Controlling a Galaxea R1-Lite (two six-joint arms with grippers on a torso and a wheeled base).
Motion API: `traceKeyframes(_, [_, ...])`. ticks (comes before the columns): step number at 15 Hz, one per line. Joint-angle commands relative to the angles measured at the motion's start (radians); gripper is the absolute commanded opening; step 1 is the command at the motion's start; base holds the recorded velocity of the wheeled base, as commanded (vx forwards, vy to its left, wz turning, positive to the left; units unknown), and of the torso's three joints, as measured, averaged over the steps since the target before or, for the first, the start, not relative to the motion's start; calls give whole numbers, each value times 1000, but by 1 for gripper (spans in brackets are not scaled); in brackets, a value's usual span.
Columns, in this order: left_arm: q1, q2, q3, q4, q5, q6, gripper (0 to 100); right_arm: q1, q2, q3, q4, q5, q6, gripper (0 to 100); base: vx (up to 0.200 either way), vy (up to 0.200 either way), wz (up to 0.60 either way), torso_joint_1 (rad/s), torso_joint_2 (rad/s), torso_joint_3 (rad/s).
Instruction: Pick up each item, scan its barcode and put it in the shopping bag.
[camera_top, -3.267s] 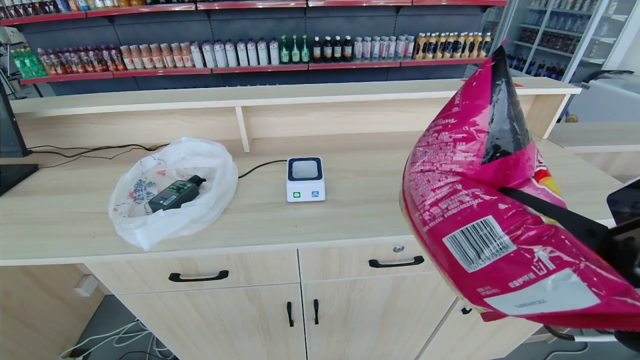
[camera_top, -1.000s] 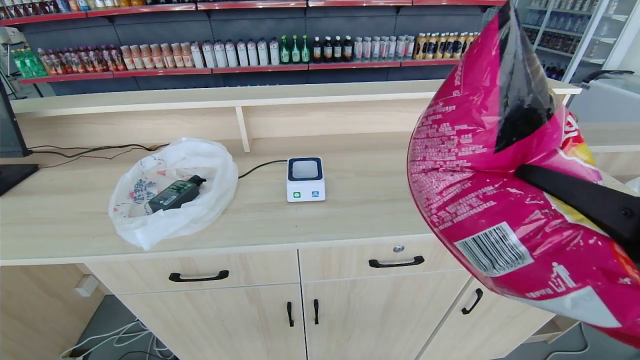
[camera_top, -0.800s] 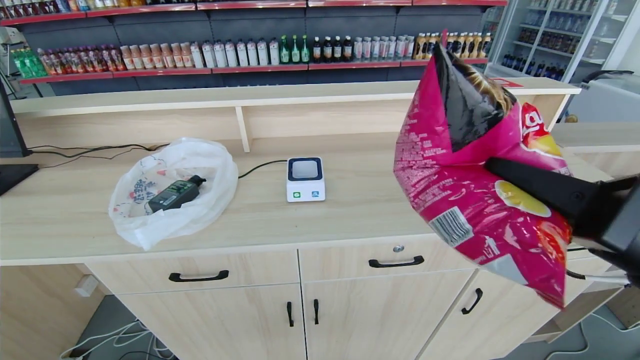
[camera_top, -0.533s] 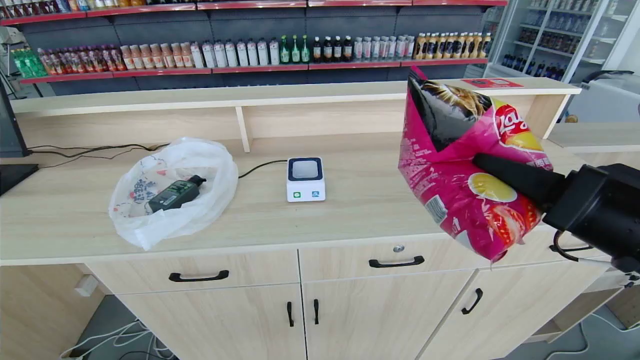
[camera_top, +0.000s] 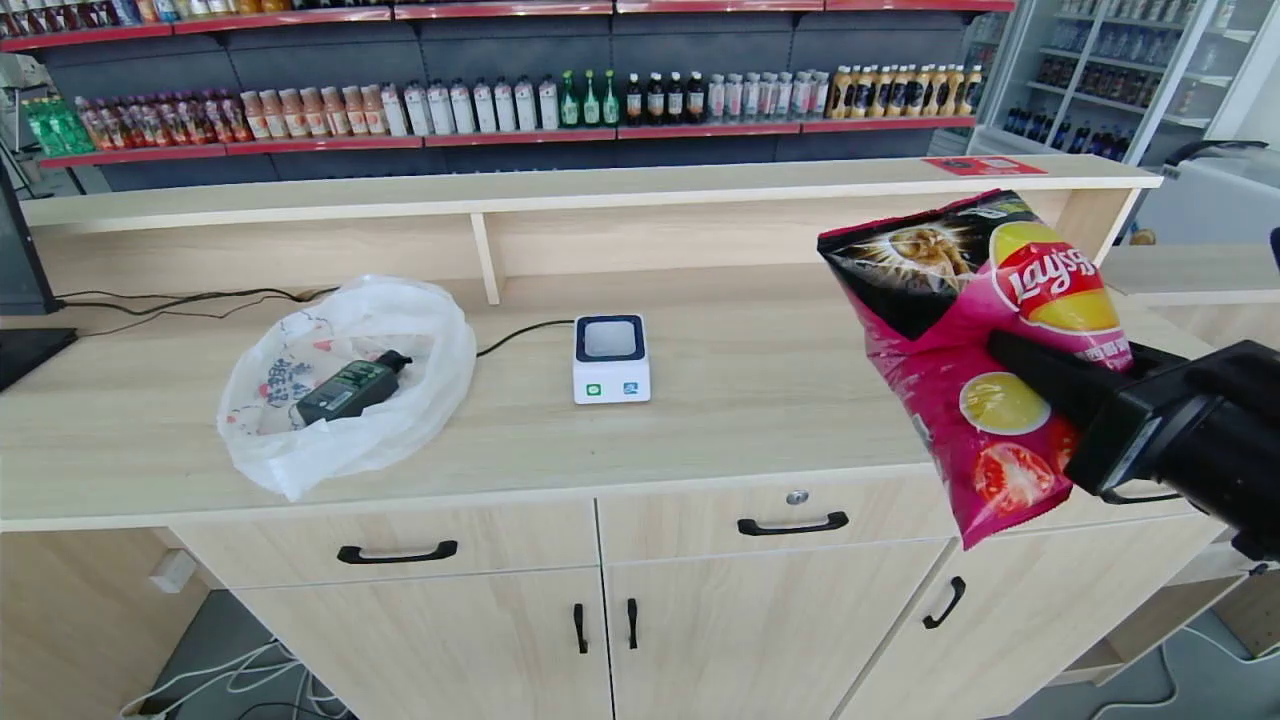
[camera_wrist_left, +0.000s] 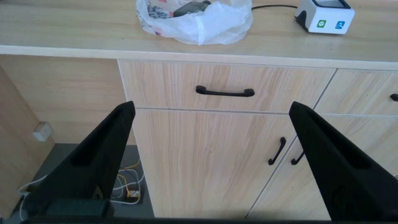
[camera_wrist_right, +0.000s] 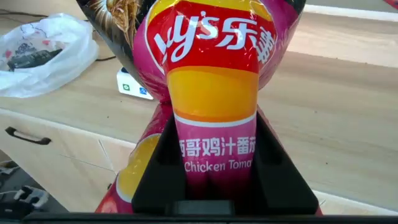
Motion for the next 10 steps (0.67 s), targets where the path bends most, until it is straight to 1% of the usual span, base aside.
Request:
traceKeyframes(1, [0, 0, 0, 0, 1, 1, 100, 2, -8, 2, -1, -29, -3, 0, 0, 0, 0, 0, 0, 0])
traceKeyframes(4, [0, 0, 0, 0, 1, 4, 100, -1, -8, -33, 2, -36, 0, 0, 0, 0, 0, 0, 0, 0])
traceKeyframes(7, [0, 0, 0, -2, 1, -5, 100, -5, 11, -32, 4, -33, 11, 0, -200, 0, 0, 4, 2, 4])
traceKeyframes(10, [0, 0, 0, -2, 1, -2, 100, -5, 20, -15, 2, -33, 27, 0, 0, 0, 0, 0, 0, 0])
